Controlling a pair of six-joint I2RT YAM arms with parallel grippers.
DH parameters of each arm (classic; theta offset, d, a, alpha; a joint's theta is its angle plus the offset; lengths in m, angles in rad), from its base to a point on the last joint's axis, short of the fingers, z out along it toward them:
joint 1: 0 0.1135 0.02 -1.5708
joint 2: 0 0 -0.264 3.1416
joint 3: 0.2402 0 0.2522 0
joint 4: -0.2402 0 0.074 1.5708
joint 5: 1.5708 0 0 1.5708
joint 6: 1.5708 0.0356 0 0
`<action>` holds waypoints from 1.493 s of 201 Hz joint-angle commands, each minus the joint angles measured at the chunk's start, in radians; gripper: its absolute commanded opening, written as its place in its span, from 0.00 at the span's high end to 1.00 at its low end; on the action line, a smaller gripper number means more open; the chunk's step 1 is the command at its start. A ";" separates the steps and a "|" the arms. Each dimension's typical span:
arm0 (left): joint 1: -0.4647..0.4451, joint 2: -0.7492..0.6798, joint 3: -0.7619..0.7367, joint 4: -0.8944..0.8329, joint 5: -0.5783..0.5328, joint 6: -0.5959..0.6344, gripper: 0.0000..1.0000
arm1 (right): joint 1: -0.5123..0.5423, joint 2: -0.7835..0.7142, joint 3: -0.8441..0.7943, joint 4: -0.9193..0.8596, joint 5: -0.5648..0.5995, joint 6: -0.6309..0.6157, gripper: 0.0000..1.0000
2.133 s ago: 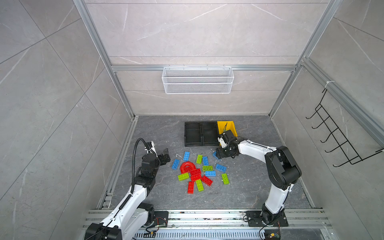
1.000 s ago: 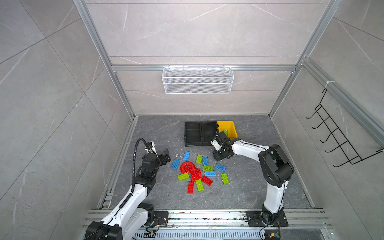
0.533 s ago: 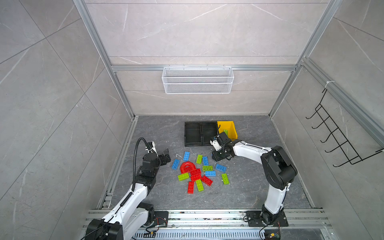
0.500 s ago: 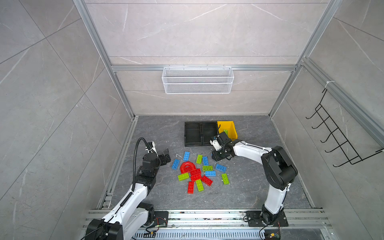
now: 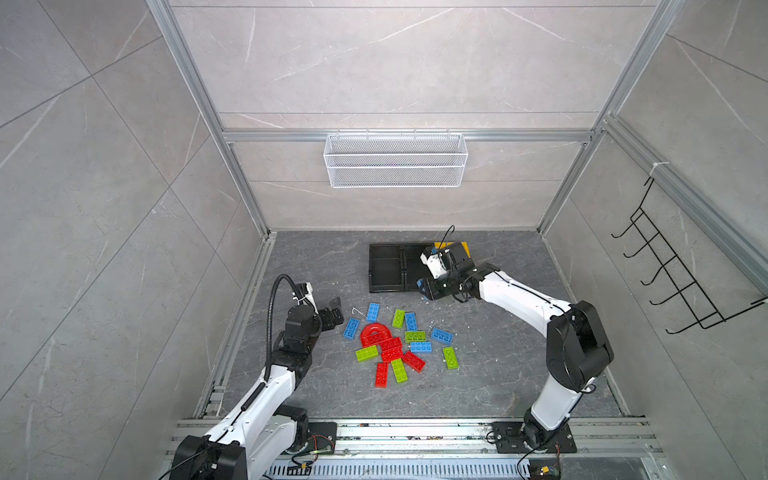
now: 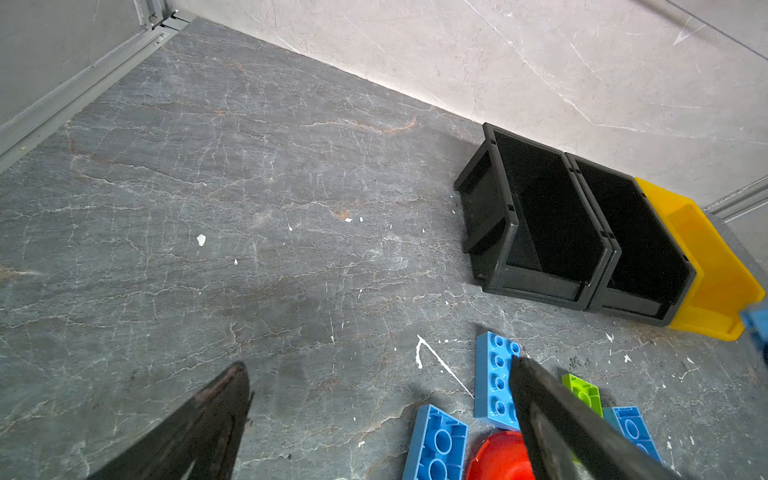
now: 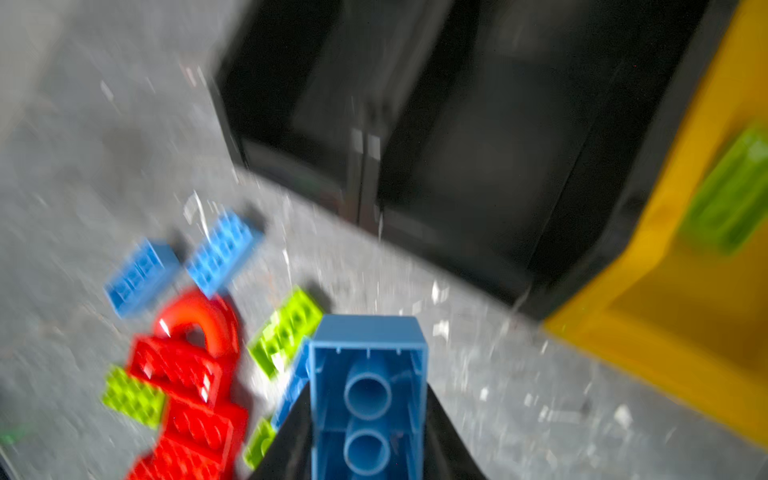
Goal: Sort the legos into containers by color
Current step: 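Lift the blue brick and carry it over the black bins, then open the right gripper to drop the blue brick into a black bin, then withdraw the right gripper from the bins toward the brick pile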
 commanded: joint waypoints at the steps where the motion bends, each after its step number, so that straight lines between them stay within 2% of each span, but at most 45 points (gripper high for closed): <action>1: -0.002 -0.018 0.020 0.063 0.038 -0.014 0.00 | -0.023 0.044 0.095 0.058 -0.028 0.033 0.81; 25: -0.001 -0.042 0.009 0.062 0.021 -0.004 0.00 | -0.035 0.095 0.146 0.091 0.001 0.038 0.80; 69: -0.001 -0.057 0.005 0.057 0.029 0.006 0.00 | -0.091 0.189 0.182 0.145 -0.022 0.063 0.80; 112: -0.002 -0.014 0.007 0.071 0.025 0.010 0.00 | -0.092 0.273 0.226 0.143 -0.036 0.051 0.79; 148: -0.001 0.004 0.014 0.071 0.027 0.012 0.00 | -0.093 0.313 0.256 0.141 -0.015 0.049 0.75; 160: -0.001 0.002 0.013 0.072 0.020 0.014 0.00 | -0.093 0.316 0.266 0.132 -0.008 0.049 0.70; 175: -0.002 -0.004 0.015 0.066 0.019 0.015 0.00 | -0.093 0.307 0.264 0.128 0.003 0.050 0.65; 197: -0.001 -0.016 0.011 0.065 0.019 0.013 0.00 | -0.093 0.284 0.254 0.128 0.012 0.047 0.50; 220: -0.002 -0.020 0.009 0.066 0.017 0.013 0.00 | -0.093 0.255 0.233 0.127 0.012 0.043 0.41; 252: -0.002 -0.019 0.012 0.065 0.018 0.013 0.00 | -0.093 0.183 0.150 0.175 -0.032 0.067 0.37; 300: -0.002 -0.015 0.011 0.065 0.017 0.012 0.00 | -0.093 0.055 0.014 0.240 -0.092 0.102 0.36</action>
